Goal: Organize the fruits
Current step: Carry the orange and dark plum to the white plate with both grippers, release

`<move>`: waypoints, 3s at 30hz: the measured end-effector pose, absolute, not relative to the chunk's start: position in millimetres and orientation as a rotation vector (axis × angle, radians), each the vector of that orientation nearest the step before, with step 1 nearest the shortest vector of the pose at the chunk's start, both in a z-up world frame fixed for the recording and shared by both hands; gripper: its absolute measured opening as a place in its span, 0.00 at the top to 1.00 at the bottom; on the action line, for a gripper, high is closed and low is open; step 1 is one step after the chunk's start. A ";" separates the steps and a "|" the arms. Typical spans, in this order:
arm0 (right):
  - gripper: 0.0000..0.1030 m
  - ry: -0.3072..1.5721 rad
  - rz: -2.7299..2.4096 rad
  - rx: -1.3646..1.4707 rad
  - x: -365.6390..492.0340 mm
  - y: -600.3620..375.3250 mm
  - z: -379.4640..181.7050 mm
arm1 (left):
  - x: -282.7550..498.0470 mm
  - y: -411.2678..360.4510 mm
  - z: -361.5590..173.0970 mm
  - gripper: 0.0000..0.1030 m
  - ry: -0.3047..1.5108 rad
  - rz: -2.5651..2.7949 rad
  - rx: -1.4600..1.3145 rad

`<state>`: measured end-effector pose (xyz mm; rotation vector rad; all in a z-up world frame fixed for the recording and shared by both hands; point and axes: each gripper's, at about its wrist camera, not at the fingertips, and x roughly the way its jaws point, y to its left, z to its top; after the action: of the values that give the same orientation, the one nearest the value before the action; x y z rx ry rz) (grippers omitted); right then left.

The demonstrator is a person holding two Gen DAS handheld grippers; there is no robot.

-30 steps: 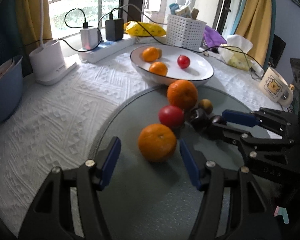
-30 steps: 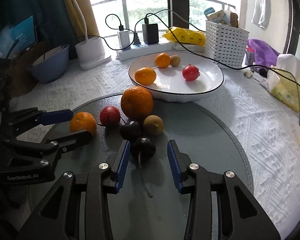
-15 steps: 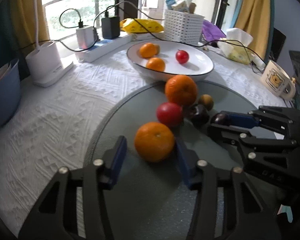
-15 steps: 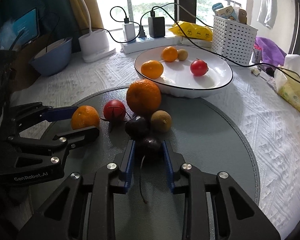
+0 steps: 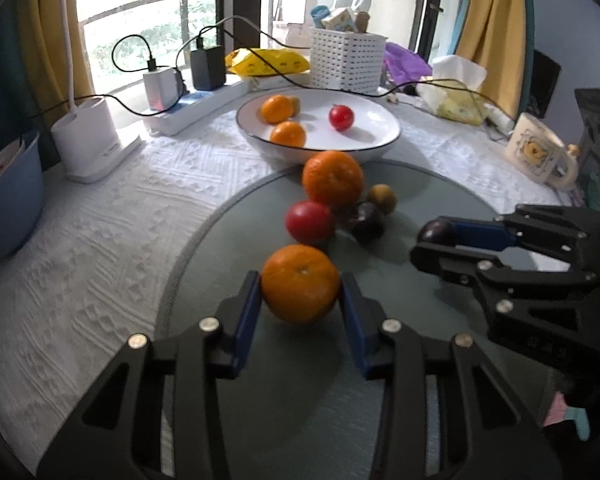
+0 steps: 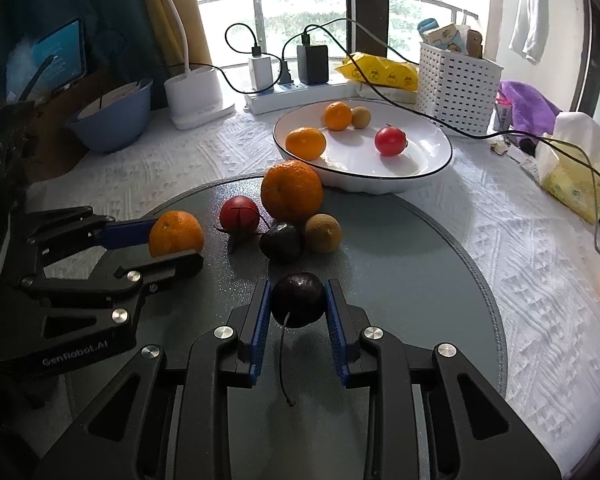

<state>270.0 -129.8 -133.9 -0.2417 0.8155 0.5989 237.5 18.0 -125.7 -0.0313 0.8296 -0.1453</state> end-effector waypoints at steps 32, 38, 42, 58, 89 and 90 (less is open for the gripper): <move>0.72 0.661 0.567 -0.185 277.0 -190.4 -77.5 | 244.2 -21.0 -52.1 0.61 0.678 -0.173 -0.002; 0.72 0.653 0.570 -0.199 301.1 -186.8 -72.4 | 267.4 -15.0 -51.0 0.61 0.673 -0.144 -0.005; 0.72 0.639 0.575 -0.212 314.1 -180.7 -66.1 | 283.0 -9.0 -53.6 0.61 0.671 -0.132 -0.013; 0.72 0.684 0.592 -0.231 376.1 -155.9 -87.0 | 353.1 9.1 -82.2 0.61 0.735 -0.064 -0.030; 0.57 0.693 0.569 -0.219 374.9 -152.8 -86.2 | 339.7 31.3 -72.2 0.53 0.698 -0.046 -0.106; 0.57 0.691 0.570 -0.221 371.7 -152.5 -85.2 | 337.2 32.6 -71.0 0.53 0.695 -0.044 -0.108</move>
<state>371.7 -152.5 -85.2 -0.2212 0.6913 0.5698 337.2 32.6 -71.0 -0.1081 0.6950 -0.0443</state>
